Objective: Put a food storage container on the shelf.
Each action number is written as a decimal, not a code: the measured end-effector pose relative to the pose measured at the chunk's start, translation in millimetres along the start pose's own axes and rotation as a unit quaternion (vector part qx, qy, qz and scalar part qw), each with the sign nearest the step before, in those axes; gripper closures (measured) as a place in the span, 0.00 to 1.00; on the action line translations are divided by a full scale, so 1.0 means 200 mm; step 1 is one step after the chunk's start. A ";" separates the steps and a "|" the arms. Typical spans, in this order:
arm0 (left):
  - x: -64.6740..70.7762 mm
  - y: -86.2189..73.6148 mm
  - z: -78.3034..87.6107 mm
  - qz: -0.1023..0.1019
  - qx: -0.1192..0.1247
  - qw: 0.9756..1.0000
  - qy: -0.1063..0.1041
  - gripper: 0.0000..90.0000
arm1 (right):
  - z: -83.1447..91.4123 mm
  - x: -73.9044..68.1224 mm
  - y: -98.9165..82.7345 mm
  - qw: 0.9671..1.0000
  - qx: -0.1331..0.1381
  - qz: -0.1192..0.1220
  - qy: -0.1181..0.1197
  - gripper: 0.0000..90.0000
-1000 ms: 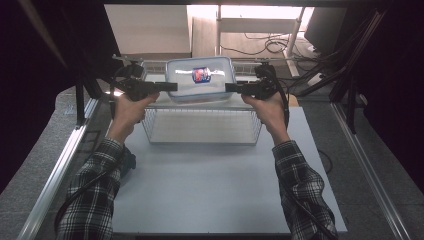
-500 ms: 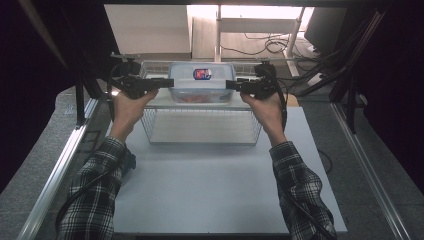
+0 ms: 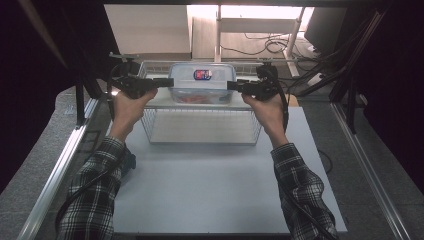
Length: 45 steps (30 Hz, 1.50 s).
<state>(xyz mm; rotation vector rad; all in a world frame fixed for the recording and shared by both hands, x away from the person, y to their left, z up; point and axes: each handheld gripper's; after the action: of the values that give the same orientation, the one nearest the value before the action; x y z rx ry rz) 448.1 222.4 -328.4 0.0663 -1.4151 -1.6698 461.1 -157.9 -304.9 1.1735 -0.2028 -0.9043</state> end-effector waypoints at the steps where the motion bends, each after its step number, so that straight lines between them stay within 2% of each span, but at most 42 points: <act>1: 0.00 0.00 0.00 0.003 0.000 1.000 -0.003 0.59 | 0.00 0.00 0.00 1.000 0.000 0.000 0.001 0.56; 5: -0.02 -0.01 0.01 0.014 -0.002 1.000 -0.017 0.59 | 0.00 0.00 0.00 1.000 0.001 -0.001 0.003 0.56; 18: 0.00 -0.02 0.02 0.015 0.001 1.000 -0.010 0.59 | 0.00 0.01 -0.01 1.000 0.003 -0.004 0.008 0.56; 21: 0.02 -0.02 0.02 -0.004 0.005 1.000 0.006 0.59 | 0.00 0.01 -0.01 1.000 0.004 -0.004 0.006 0.55; 23: 0.05 -0.02 0.02 -0.030 0.005 0.999 0.029 0.55 | 0.01 0.00 -0.01 1.000 0.009 0.005 -0.001 0.51; 26: 0.09 -0.01 0.03 -0.053 0.010 0.998 0.024 0.43 | 0.02 -0.01 -0.02 1.000 0.018 0.018 0.003 0.45; 29: 0.13 -0.02 0.04 -0.077 0.000 0.997 0.027 0.32 | 0.04 -0.05 -0.04 0.999 0.018 0.043 0.003 0.34; 33: 0.19 -0.07 0.05 -0.111 -0.014 0.993 0.042 0.24 | 0.07 -0.08 -0.08 0.998 0.016 0.062 0.003 0.23; 38: 0.23 -0.14 0.07 -0.123 -0.018 0.991 0.039 0.19 | 0.11 -0.11 -0.13 0.996 0.012 0.088 0.002 0.12; 45: 0.30 -0.26 0.10 -0.140 -0.018 0.990 0.031 0.11 | 0.16 -0.14 -0.24 0.994 0.002 0.110 0.008 0.07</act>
<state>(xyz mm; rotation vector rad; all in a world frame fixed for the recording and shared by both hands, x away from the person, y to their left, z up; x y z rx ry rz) 371.6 193.8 -334.1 0.3065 -1.3760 -1.9029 401.1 -164.6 -324.1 1.1371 -0.3143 -0.7017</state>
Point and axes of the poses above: each handheld gripper's, and its own axes: z roughly backward along the jaws, y roughly out of its top, x roughly to its right, and after that the axes turned 2 degrees about x, right-handed
